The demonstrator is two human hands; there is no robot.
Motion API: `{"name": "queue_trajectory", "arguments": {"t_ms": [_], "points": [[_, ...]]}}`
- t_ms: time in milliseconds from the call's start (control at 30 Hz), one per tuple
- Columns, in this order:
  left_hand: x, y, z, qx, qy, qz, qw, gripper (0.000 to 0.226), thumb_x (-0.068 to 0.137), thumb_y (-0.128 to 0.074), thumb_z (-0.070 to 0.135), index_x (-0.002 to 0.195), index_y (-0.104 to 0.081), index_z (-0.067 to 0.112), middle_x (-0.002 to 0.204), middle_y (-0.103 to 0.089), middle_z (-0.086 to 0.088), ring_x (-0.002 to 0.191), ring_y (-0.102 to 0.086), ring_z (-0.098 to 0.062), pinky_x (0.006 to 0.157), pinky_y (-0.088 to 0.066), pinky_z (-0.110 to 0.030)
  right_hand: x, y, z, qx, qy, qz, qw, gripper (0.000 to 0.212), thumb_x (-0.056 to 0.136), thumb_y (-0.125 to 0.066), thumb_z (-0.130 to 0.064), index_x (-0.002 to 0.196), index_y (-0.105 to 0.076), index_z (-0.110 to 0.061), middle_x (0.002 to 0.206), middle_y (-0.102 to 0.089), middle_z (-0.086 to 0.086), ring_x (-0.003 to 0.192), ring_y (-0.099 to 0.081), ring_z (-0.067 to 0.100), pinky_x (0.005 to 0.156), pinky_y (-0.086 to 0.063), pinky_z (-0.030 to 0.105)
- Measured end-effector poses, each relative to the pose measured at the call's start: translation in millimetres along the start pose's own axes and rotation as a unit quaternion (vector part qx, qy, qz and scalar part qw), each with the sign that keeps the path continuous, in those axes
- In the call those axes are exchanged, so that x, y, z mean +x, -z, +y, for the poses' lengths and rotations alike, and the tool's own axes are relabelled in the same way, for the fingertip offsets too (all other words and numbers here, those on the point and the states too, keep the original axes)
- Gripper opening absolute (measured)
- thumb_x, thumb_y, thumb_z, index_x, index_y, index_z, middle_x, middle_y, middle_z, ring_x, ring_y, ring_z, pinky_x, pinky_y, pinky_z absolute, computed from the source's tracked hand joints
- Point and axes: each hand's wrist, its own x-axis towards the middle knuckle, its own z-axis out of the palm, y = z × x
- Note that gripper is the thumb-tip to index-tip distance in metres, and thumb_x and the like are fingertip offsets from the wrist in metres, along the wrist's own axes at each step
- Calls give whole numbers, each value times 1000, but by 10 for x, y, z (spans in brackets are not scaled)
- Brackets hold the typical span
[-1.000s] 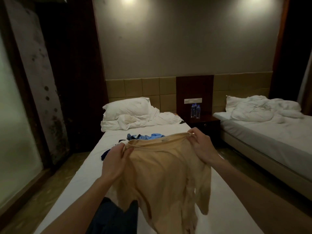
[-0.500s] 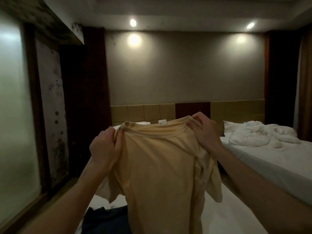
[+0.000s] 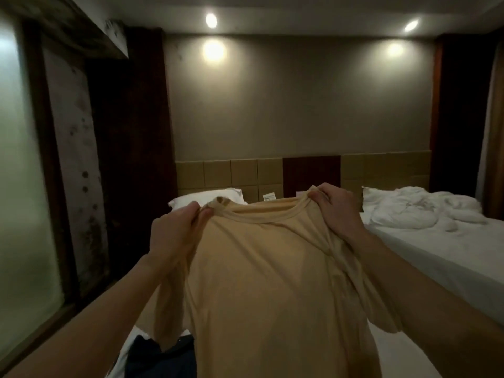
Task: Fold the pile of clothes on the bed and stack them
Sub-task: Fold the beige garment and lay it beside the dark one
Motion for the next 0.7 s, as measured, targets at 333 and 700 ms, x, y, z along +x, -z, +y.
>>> {"name": "queue_trajectory", "arguments": {"t_ms": [333, 700], "points": [[-499, -2360, -553, -83, 168, -235, 954, 35, 104, -34, 40, 73, -41, 24, 76, -52, 3, 79, -58, -24, 70, -46, -42, -119, -1753, 1645, -38, -130, -154, 979, 26, 102, -45, -35, 80, -53, -22, 77, -61, -2, 76, -60, 18, 71, -51, 44], [-1745, -5055, -915, -89, 338, -337, 874, 18, 98, -54, 34, 94, -60, 18, 91, -47, -2, 92, -53, -29, 78, -43, -41, -682, -3923, 3520, -137, -243, -264, 923, 28, 104, -37, -31, 82, -45, -17, 84, -59, 5, 78, -55, 25, 64, -43, 38]]}}
